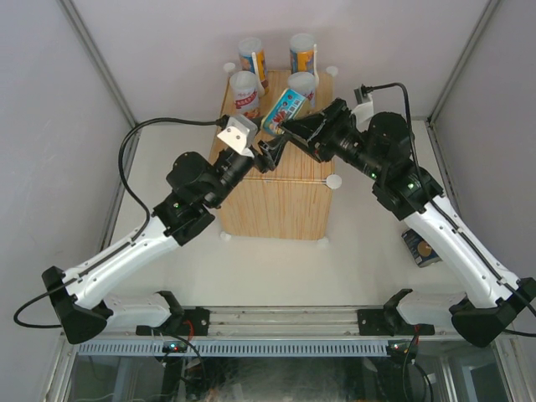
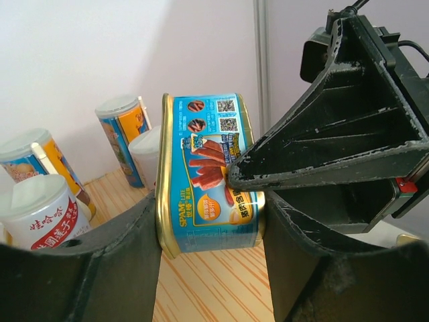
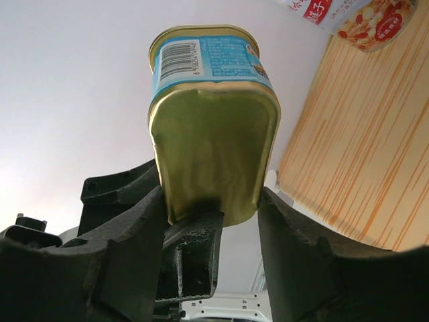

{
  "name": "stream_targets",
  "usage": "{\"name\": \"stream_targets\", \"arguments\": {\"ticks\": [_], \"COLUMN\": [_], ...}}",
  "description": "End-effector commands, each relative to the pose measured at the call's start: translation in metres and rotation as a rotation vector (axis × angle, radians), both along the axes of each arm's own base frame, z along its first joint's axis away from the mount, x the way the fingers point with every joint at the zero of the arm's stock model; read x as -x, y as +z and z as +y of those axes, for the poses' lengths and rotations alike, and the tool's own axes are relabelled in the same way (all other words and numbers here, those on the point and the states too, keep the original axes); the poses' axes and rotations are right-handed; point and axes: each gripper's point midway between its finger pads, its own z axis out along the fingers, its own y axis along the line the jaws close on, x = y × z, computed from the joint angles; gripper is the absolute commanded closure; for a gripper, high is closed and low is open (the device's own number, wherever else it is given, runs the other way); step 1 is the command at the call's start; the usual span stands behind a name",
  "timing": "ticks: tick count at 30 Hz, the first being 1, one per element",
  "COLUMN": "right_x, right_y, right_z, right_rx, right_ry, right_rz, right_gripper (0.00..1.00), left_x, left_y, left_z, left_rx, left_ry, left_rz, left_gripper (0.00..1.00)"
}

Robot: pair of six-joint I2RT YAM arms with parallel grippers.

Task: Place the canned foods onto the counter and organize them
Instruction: Place the canned food on the counter.

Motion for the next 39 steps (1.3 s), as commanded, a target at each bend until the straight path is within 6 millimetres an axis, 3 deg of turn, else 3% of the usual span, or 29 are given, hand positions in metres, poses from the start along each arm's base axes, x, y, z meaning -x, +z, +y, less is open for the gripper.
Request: {"name": "stream_targets", "arguments": {"ticks": [1,14,25,39], "right_x": [-0.008,-0.010,-0.003,0.003], "right_y": [0.027,0.017,0.006,-0.011], "right_z": [-0.022,-0.025,-0.035,-0.045], "right_rx": [-0.040,-0.020,-0.035,-0.009], "right_ry": [-0.082,-0.081,-0.093,-0.093], "right_rz": [-0.082,-0.072,-0.064,-0.095], "right_gripper": [0.47,0.44,0.43,0.43], "left_x": [-0.010,-0.008,-0.015,-0.025], "left_y": [0.039,0.041,0.010,-0.019], "left_z": [0.067,0.083,0.085,0.094], "left_rx": [0.079,0.004,-0.173,-0.475], "left_ry": [0.241,0.311,0.353,0.572], "left_rz": [-0.098,-0.126,-0.088,-0.109], "left_gripper": [1.00,1.00,1.00,1.00]}}
